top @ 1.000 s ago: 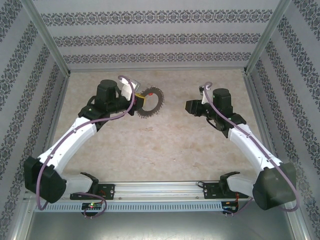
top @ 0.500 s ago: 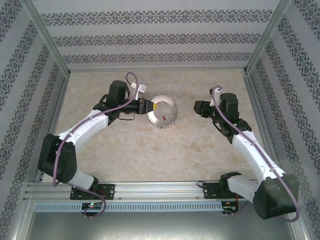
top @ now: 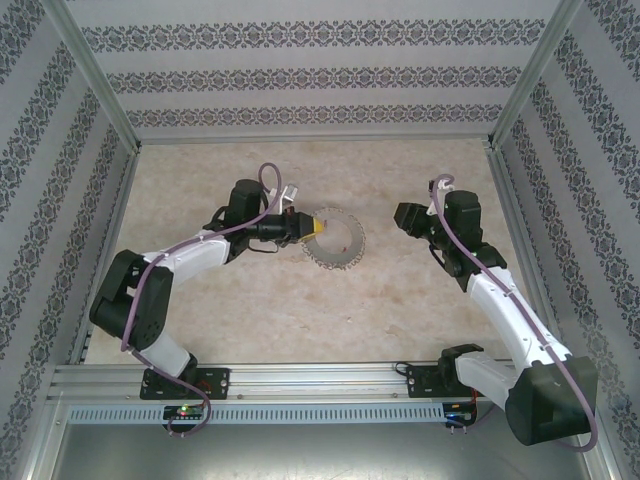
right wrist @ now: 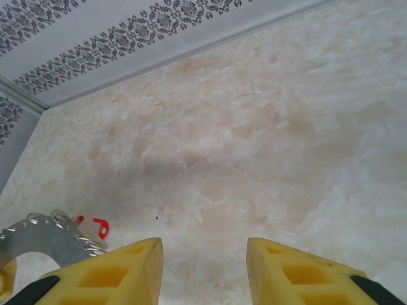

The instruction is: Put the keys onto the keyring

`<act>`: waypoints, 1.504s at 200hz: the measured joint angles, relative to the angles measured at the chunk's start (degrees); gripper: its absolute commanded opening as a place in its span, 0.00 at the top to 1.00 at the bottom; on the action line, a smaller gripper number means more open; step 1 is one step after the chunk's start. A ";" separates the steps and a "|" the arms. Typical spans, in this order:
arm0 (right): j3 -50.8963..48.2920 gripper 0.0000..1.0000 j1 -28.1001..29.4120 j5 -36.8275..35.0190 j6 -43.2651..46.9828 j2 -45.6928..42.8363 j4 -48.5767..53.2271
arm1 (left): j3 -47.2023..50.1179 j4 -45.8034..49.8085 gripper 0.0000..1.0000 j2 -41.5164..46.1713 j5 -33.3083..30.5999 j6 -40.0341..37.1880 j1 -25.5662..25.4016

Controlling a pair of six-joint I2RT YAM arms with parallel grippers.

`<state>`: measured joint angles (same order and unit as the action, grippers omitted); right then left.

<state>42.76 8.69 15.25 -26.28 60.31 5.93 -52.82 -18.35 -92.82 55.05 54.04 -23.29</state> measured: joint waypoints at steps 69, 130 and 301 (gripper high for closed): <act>-0.04 0.60 -0.35 0.68 -1.51 4.07 -0.04 | 1.62 -5.27 0.90 -7.93 -0.24 4.52 0.00; 1.49 0.59 -0.35 2.34 -2.08 9.46 0.07 | 4.20 -6.32 0.79 -14.69 -1.79 3.87 0.00; -10.91 0.27 -2.64 -28.72 20.35 10.95 -18.73 | 11.17 22.43 0.01 29.46 -48.11 -31.74 5.49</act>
<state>31.86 6.04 -13.47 -5.93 71.26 -12.80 -41.65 4.08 -63.35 6.94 22.31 -17.80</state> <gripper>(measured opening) 0.729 0.994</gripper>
